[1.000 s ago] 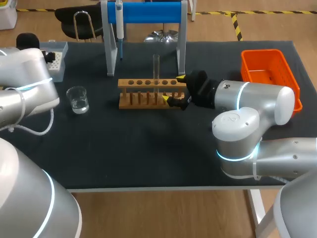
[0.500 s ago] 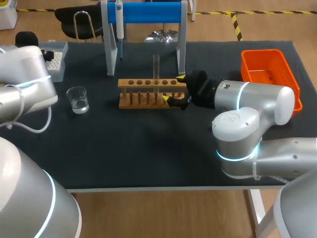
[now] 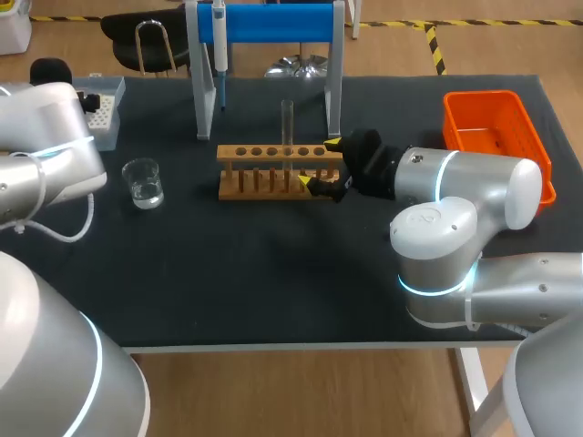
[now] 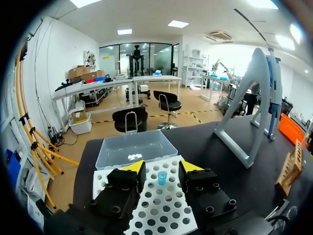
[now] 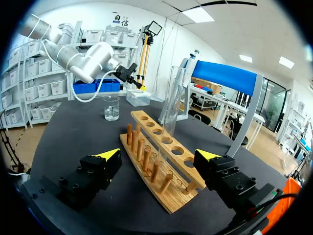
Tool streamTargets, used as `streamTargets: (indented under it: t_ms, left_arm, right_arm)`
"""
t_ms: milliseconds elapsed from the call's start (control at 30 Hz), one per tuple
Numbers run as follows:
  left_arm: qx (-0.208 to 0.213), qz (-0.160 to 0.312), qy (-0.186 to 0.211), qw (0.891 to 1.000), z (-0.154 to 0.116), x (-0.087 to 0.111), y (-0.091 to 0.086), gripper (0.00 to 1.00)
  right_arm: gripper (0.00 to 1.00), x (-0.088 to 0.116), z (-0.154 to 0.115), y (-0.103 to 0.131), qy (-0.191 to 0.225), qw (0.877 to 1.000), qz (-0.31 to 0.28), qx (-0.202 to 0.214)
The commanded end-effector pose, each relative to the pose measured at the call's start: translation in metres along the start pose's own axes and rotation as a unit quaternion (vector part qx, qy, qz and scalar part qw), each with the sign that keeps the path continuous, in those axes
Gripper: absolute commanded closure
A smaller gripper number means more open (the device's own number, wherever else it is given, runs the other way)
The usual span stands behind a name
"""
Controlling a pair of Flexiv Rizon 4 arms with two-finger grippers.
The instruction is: Invert the test tube, pick up the pipette, mount the tip to pipette, aspirate from beaker and dispense into the tube, eject the tip, return the pipette, and cap with the stopper.
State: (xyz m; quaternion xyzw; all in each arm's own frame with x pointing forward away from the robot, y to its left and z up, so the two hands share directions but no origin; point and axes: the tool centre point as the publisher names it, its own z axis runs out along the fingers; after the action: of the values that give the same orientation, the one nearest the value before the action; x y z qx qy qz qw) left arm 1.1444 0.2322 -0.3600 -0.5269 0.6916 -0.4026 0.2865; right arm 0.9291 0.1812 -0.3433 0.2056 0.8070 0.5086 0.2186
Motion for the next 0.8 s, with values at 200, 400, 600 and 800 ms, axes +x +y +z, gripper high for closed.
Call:
streamTargets:
  t_ms: [200, 400, 600, 800]
  left_arm:
    - [-0.003, 0.001, 0.004, 1.000, 0.0040, -0.0020, 0.0011, 0.58]
    - [-0.005, 0.001, 0.005, 1.000, 0.0050, -0.0017, 0.0018, 0.58]
    - [-0.007, -0.001, 0.005, 1.000, 0.0055, -0.0017, 0.0037, 0.59]
    - [-0.009, -0.002, 0.006, 1.000, 0.0060, -0.0014, 0.0050, 0.59]
  right_arm:
    - [0.00, -0.0005, -0.0010, 0.0009, 0.001, 1.000, 0.000, 0.002]
    - [0.00, -0.0005, -0.0010, 0.0009, 0.001, 1.000, 0.000, 0.002]
    - [0.00, -0.0005, -0.0010, 0.0009, 0.001, 1.000, 0.000, 0.002]
    - [0.00, -0.0005, -0.0010, 0.0009, 0.001, 1.000, 0.000, 0.002]
